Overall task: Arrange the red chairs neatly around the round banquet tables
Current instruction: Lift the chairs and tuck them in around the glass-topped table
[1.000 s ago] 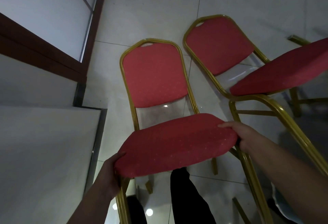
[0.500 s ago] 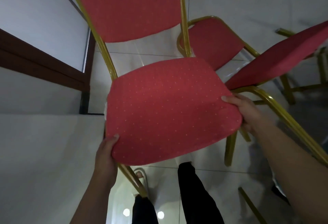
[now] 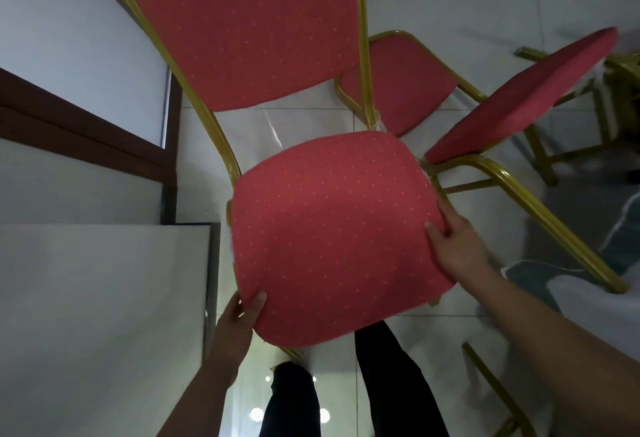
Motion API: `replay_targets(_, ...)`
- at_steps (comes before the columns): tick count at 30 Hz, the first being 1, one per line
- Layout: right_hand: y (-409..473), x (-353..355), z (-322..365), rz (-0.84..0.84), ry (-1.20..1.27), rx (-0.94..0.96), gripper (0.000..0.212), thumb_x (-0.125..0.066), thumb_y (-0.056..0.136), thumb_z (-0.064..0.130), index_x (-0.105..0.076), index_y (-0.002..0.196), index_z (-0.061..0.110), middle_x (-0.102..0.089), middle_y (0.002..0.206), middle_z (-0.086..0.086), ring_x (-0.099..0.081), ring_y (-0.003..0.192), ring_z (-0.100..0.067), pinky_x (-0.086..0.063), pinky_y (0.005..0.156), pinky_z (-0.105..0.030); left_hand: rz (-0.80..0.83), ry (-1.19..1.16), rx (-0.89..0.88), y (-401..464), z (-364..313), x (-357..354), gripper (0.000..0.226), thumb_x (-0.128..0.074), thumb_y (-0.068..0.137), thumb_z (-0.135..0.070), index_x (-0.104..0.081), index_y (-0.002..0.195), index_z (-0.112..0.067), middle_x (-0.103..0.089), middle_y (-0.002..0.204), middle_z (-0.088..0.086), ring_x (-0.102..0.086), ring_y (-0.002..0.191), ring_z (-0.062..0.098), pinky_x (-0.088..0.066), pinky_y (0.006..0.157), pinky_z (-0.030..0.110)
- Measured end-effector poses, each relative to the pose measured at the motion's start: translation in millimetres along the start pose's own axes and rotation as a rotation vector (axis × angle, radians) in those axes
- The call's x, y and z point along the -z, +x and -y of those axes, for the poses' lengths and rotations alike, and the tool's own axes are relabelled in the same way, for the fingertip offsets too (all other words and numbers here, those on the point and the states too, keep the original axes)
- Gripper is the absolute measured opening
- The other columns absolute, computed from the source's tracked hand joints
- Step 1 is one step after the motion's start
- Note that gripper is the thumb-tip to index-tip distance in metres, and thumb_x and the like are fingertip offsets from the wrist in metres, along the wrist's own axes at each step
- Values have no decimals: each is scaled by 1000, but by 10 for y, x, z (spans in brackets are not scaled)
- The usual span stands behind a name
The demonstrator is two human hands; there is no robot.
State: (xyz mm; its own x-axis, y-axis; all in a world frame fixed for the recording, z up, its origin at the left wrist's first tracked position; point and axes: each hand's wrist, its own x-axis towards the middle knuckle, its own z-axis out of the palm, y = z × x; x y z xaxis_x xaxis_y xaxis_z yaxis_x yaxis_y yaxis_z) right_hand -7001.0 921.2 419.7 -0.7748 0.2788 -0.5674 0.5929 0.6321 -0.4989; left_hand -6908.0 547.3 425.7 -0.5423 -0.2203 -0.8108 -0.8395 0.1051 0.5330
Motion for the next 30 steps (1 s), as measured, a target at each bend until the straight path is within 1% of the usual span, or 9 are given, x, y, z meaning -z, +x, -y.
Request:
replay_targets(4, -340, -155, -63, -62, -19, -111, 68, -59, 91, 30, -31, 152, 33, -57, 130, -6, -58, 103, -23, -46, 91, -36, -1, 100, -4, -121, 171, -55, 53, -72, 83, -51, -60, 129, -27, -72, 109, -8, -68, 98, 7, -49, 74, 18)
replay_targets(8, -874, -346, -47, 64, -484, -167, 63, -56, 86, 42, -38, 146, 39, -25, 157, -6, -27, 142, -33, -33, 110, -52, 99, 218, 60, -221, 261, -10, 67, -75, 82, -41, -51, 138, -14, -65, 117, -1, -63, 98, 14, -47, 71, 20)
replay_targets(10, -1234, -458, 50, 174, -606, -187, 59, -57, 83, 44, -43, 141, 40, -33, 149, -2, -28, 140, -30, -32, 109, -52, 228, 372, 124, -279, 182, 100, 73, -80, 82, -25, -44, 143, -9, -59, 120, 3, -59, 92, 11, -46, 62, 14)
replay_targets(12, -1564, -527, 153, 324, -643, -220, 56, -61, 74, 50, -52, 129, 40, -43, 137, -1, -37, 132, -29, -35, 105, -53, 316, 463, 150, -366, 33, 307, 104, -87, 69, -27, -27, 153, -11, -48, 142, 12, -58, 105, 16, -53, 74, 19)
replay_targets(15, -1985, -523, 276, 388, -519, -277, 62, -56, 65, 65, -57, 120, 35, -52, 131, 0, -47, 126, -30, -39, 104, -51, 280, 434, 77, -506, -434, 724, 121, -87, 59, -42, -20, 156, -15, -33, 156, 14, -46, 132, 27, -42, 107, 37)
replay_targets(17, -2283, -456, 458, 340, -359, -233, 67, -48, 74, 65, -57, 128, 26, -55, 137, -3, -53, 125, -26, -44, 105, -39, 223, 334, -17, -624, -851, 963, 115, -85, 65, -41, -20, 156, -15, -35, 155, 11, -46, 132, 27, -40, 106, 32)
replay_targets(21, -2899, -248, 1006, 130, 65, -192, 43, -61, 94, 20, -55, 136, 11, -56, 138, -11, -59, 113, -24, -45, 90, -29, 108, 181, -246, -943, -1710, 1294, 100, -80, 80, -36, -17, 156, -23, -31, 158, 9, -42, 136, 27, -37, 106, 37)
replay_targets(26, -3408, 42, 1404, -24, 453, -84, 35, -59, 97, 26, -58, 131, 21, -56, 122, 2, -54, 106, -13, -43, 78, -21, 243, 271, -470, -1339, -2457, 1379, 93, -80, 79, -39, -25, 154, -30, -37, 152, 0, -39, 138, 23, -37, 111, 44)
replay_targets(30, -3530, 240, 1500, -150, 659, -24, 30, -61, 95, 27, -64, 125, 21, -61, 126, 6, -58, 106, -11, -43, 83, -24, 289, 525, -567, -1633, -2582, 1041, 48, -68, 87, -49, -60, 124, -20, -67, 120, 0, -63, 109, 21, -50, 98, 41)
